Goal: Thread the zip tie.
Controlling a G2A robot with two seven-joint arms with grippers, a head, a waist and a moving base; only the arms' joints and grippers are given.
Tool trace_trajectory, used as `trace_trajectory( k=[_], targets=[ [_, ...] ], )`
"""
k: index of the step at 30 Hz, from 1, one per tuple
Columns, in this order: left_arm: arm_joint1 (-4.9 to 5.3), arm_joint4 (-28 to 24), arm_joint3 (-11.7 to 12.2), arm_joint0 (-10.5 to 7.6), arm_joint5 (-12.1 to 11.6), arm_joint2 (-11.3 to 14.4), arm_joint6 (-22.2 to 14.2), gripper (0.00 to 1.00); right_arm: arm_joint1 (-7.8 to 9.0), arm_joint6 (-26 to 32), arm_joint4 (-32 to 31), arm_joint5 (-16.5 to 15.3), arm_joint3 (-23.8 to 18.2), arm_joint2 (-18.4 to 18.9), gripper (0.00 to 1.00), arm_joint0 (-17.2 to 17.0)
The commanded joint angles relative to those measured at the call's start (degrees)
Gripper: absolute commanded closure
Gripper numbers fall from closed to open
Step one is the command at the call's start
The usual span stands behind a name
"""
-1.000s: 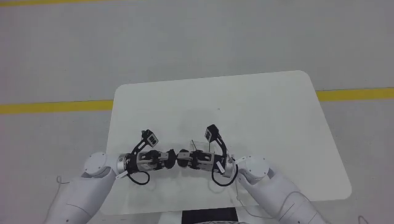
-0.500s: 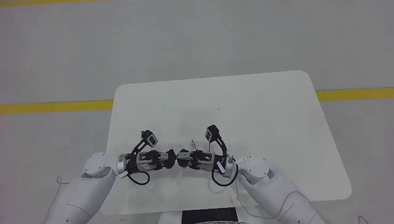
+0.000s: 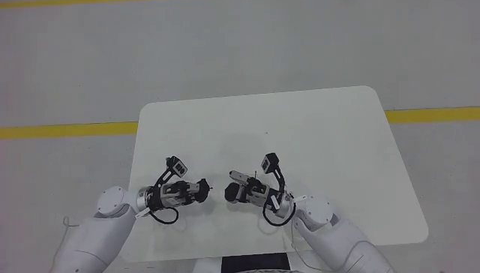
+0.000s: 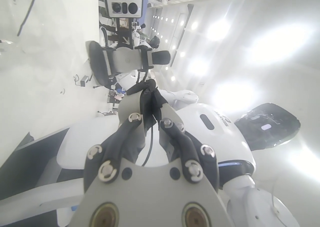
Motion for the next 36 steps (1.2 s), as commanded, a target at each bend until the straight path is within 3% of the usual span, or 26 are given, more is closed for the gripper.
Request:
trace_trajectory(
  k=[1, 8, 10, 11, 13, 17, 21, 26, 33, 36],
  targets=[
    [-0.01, 0.0, -0.02, -0.01, 0.03, 0.01, 0.01, 1.0, 0.0, 0.12, -0.04, 0.06, 0.0, -0.01, 0.0, 0.05],
    [-0.01, 0.0, -0.02, -0.01, 0.03, 0.01, 0.01, 1.0, 0.0, 0.12, -0.04, 0.06, 0.0, -0.01, 0.0, 0.05],
    [0.02, 2.47, -0.1, -0.2, -1.64, 0.27, 0.15, 1.0, 0.0, 0.12, -0.04, 0.06, 0.0, -0.01, 0.0, 0.05],
    [0.04, 3.51, 0.65, -0.24, -4.27, -0.15, 0.24, 1.0, 0.0, 0.12, -0.04, 0.06, 0.0, -0.01, 0.0, 0.05],
    [-0.02, 4.58, 0.77, -0.16, -4.27, -1.56, 0.52, 1.0, 0.0, 0.12, -0.04, 0.06, 0.0, -0.01, 0.0, 0.05],
    [-0.63, 11.9, -0.76, 1.38, -4.27, -6.53, 0.96, 1.0, 0.0, 0.12, -0.04, 0.06, 0.0, -0.01, 0.0, 0.05],
    [-2.45, 17.17, -3.89, 3.74, -4.27, -12.25, 0.35, 1.0, 0.0, 0.12, -0.04, 0.06, 0.0, -0.01, 0.0, 0.05],
    [-5.57, 21.01, -4.65, 4.93, -4.27, -17.77, -0.61, 1.0, 0.0, 0.12, -0.04, 0.06, 0.0, -0.01, 0.0, 0.05],
    [-10.25, 23.09, -5.15, 5.33, -4.27, -21.59, -2.17, 1.0, 0.0, 0.12, -0.04, 0.06, 0.0, -0.01, 0.0, 0.05],
    [-10.94, 22.15, -5.22, 5.5, -4.27, -21.68, -2.17, 1.0, 0.0, 0.12, -0.04, 0.06, 0.0, -0.01, 0.0, 0.05]
  ],
)
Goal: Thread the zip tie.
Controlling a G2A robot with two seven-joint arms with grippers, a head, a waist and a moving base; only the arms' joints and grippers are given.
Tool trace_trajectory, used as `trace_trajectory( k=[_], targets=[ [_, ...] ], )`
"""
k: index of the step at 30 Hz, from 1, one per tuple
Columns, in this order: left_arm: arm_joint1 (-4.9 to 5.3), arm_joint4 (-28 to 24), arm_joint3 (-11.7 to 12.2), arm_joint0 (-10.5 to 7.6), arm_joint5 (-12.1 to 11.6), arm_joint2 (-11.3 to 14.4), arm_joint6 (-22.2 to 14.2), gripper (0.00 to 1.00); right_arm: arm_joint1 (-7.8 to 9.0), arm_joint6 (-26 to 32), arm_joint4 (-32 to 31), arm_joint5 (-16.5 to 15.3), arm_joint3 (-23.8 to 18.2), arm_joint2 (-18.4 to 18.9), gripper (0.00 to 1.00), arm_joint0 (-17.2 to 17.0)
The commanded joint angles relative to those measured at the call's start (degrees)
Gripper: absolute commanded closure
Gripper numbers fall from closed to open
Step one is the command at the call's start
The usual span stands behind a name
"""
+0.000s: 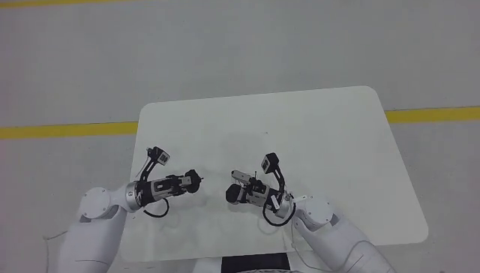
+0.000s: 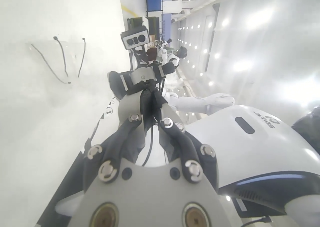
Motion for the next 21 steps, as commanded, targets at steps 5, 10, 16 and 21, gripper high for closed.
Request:
trace_trajectory(
  k=[5, 10, 16, 21],
  targets=[
    [0.03, -0.04, 0.0, 0.01, 0.0, 0.02, 0.0, 1.0, 0.0, 0.0, 0.0, 0.0, 0.0, 0.0, 0.0, 0.0],
    [0.03, -0.04, 0.0, 0.01, 0.0, 0.02, 0.0, 1.0, 0.66, -0.88, -13.23, 9.09, -3.17, -0.82, 0.0, 2.75],
    [0.03, -0.04, 0.0, 0.01, 0.0, 0.02, 0.0, 1.0, 1.22, 0.96, -26.11, 21.16, -7.98, -3.02, 0.0, 6.21],
    [0.03, -0.04, 0.0, 0.01, 0.0, 0.02, 0.0, 1.0, 1.24, 0.43, -29.11, 21.64, -9.66, -4.01, 0.0, 6.64]
  ],
)
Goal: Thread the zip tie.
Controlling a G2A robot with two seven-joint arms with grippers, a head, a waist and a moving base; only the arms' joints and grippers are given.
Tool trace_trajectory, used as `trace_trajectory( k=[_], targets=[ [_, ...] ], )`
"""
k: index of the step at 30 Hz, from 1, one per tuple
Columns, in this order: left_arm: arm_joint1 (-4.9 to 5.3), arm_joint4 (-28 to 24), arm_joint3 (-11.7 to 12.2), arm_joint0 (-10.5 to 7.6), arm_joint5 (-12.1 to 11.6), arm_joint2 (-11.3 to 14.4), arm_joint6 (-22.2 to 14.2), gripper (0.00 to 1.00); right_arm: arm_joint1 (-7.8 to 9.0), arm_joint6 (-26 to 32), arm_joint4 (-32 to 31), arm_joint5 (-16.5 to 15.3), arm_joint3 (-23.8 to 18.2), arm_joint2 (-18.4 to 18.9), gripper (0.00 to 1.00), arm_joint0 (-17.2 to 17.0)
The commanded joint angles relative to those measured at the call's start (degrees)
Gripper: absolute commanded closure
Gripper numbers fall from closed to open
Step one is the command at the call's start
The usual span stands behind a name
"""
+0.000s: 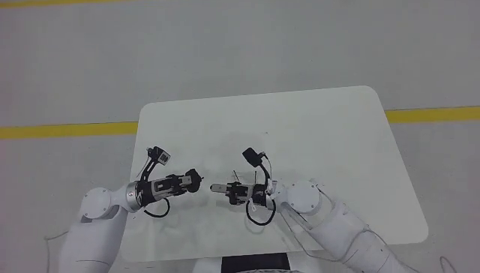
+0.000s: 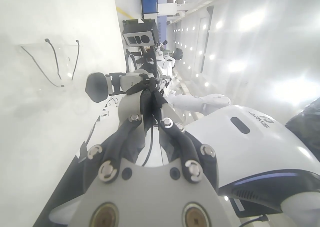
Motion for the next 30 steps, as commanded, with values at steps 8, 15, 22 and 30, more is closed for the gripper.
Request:
trace_trajectory(
  k=[8, 15, 22, 30],
  targets=[
    [0.0, 0.0, 0.0, 0.0, 0.0, 0.0, 0.0, 1.0, 0.14, -0.99, -2.9, 0.37, 0.14, -0.12, 0.0, 0.25],
    [0.0, 0.0, 0.0, 0.0, 0.0, 0.0, 0.0, 1.0, 0.96, 1.55, -16.74, 3.35, -3.59, -2.01, 0.0, 1.94],
    [0.0, 0.0, 0.0, 0.0, 0.0, 0.0, 0.0, 1.0, 1.21, 3.3, -23.58, 3.47, -4.74, -3.63, 0.0, 3.05],
    [0.0, 0.0, 0.0, 0.0, 0.0, 0.0, 0.0, 1.0, 1.12, 4.1, -27.04, 4.29, -3.4, -4.81, 0.0, 4.15]
  ],
)
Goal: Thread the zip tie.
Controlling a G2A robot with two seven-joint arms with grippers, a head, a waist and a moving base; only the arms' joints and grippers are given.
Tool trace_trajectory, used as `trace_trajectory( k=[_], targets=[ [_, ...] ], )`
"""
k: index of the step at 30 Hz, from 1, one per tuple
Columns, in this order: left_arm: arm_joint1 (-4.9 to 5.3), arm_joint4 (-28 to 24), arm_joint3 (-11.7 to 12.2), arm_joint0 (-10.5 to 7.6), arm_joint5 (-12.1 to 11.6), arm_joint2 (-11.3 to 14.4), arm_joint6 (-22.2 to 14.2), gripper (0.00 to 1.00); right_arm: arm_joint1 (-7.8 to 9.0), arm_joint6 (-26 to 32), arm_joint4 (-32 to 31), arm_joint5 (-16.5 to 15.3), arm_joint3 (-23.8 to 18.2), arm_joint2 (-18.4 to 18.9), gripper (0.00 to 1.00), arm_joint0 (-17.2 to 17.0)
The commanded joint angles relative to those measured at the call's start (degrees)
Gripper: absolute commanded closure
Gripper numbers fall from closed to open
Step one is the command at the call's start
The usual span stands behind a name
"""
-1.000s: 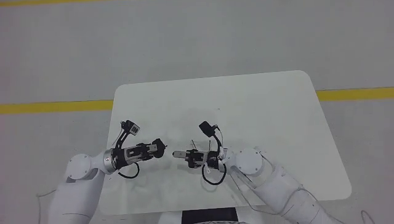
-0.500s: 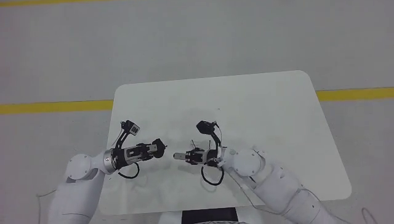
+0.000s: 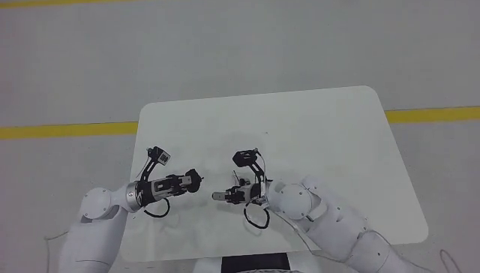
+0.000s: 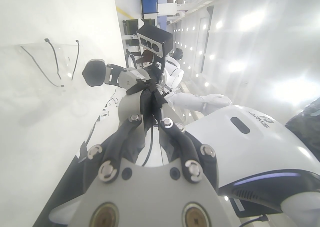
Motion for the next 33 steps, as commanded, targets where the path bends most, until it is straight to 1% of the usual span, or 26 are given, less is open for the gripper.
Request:
trace_trajectory(
  k=[1, 3, 4, 5, 11, 13, 16, 25, 31, 32, 33],
  targets=[
    [0.0, 0.0, 0.0, 0.0, 0.0, 0.0, 0.0, 1.0, -0.15, 1.04, -1.62, 0.68, 0.43, -0.81, 0.0, 0.99],
    [0.0, 0.0, 0.0, 0.0, 0.0, 0.0, 0.0, 1.0, -0.43, 1.67, -2.24, 1.06, 1.45, -1.59, 0.0, 2.07],
    [0.0, 0.0, 0.0, 0.0, 0.0, 0.0, 0.0, 1.0, -0.51, 2.1, -3.87, 1.48, 1.87, -2.15, 0.0, 2.77],
    [0.0, 0.0, 0.0, 0.0, 0.0, 0.0, 0.0, 1.0, -0.62, 1.97, -4.28, 1.69, 1.68, -2.46, 0.0, 3.02],
    [0.0, 0.0, 0.0, 0.0, 0.0, 0.0, 0.0, 1.0, -0.62, 1.97, -4.28, 1.69, 1.68, -2.46, 0.0, 3.02],
    [0.0, 0.0, 0.0, 0.0, 0.0, 0.0, 0.0, 1.0, -0.63, 1.04, -4.92, 1.37, 2.02, -2.67, 0.0, 2.64],
    [0.0, 0.0, 0.0, 0.0, 0.0, 0.0, 0.0, 1.0, -0.72, 1.33, -6.67, 2.45, 2.34, -3.13, 0.0, 2.99],
    [0.0, 0.0, 0.0, 0.0, 0.0, 0.0, 0.0, 1.0, -0.82, 1.18, -7.5, 2.49, 2.63, -3.47, 0.0, 3.12],
    [0.0, 0.0, 0.0, 0.0, 0.0, 0.0, 0.0, 1.0, -1.01, 0.85, -9.89, 3.05, 3.27, -4.09, 0.0, 3.28],
    [0.0, 0.0, 0.0, 0.0, 0.0, 0.0, 0.0, 1.0, -1.03, 0.8, -10.08, 3.12, 3.28, -4.11, 0.2, 3.28],
    [0.0, 0.0, 0.0, 0.0, 0.0, 0.0, 0.0, 1.0, -1.05, 0.6, -10.28, 3.17, 3.24, -4.08, 0.52, 3.22]
  ],
)
